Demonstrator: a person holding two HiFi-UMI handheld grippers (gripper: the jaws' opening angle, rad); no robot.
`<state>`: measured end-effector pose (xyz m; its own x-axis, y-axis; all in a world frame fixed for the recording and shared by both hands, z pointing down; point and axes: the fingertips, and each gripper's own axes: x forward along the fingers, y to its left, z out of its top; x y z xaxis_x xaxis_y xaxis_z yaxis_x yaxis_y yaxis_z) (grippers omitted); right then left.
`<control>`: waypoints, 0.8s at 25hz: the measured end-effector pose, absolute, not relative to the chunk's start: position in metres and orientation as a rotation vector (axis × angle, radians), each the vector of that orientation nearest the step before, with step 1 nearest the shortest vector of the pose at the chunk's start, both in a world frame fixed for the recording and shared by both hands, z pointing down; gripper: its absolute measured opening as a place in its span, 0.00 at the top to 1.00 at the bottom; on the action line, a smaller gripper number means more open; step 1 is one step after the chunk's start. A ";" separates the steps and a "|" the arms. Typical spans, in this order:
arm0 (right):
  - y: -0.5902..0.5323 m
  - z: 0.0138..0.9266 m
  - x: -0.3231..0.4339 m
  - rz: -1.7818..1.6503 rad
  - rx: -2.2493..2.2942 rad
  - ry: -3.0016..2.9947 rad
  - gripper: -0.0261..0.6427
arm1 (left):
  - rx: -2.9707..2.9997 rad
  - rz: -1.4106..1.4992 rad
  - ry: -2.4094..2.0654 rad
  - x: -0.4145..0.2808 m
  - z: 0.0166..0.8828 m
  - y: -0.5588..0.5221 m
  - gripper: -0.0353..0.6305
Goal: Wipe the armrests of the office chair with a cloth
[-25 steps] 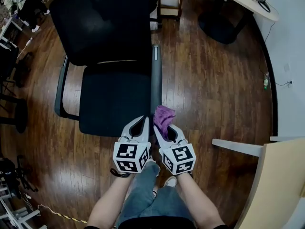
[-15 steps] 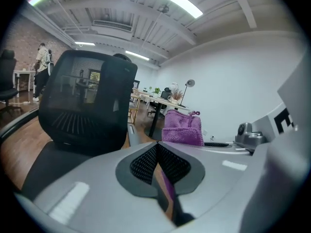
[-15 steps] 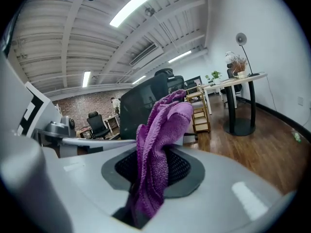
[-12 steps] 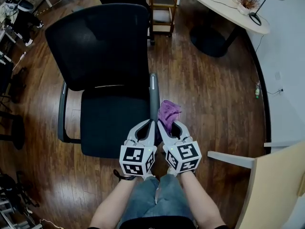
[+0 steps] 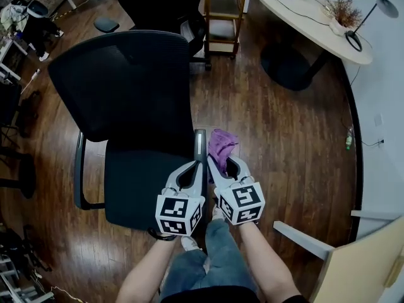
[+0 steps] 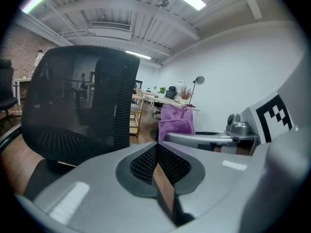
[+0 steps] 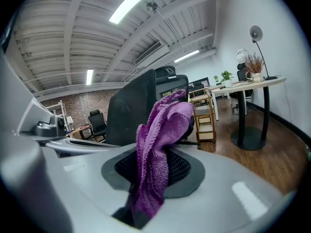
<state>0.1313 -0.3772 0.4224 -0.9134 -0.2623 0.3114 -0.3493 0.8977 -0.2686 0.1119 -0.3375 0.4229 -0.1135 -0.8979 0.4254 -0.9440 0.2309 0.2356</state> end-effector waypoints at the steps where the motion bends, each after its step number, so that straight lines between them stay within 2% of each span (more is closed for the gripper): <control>1: -0.387 0.424 0.126 0.460 0.442 -2.794 0.81 | 1.681 0.135 -2.025 0.108 0.425 -0.347 0.94; 8: -0.439 0.452 0.097 0.449 0.364 -2.751 0.81 | 1.623 0.175 -2.047 0.080 0.439 -0.392 0.94; 20: -0.452 0.502 0.056 0.499 0.230 -2.712 0.81 | 1.539 0.225 -1.995 0.066 0.477 -0.403 0.94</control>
<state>0.0555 -0.4520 0.5019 -0.9174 -0.0910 0.3874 -0.2230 0.9239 -0.3111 0.0656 -0.4029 0.4766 -0.1456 -0.8214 0.5515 -0.9237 0.3126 0.2217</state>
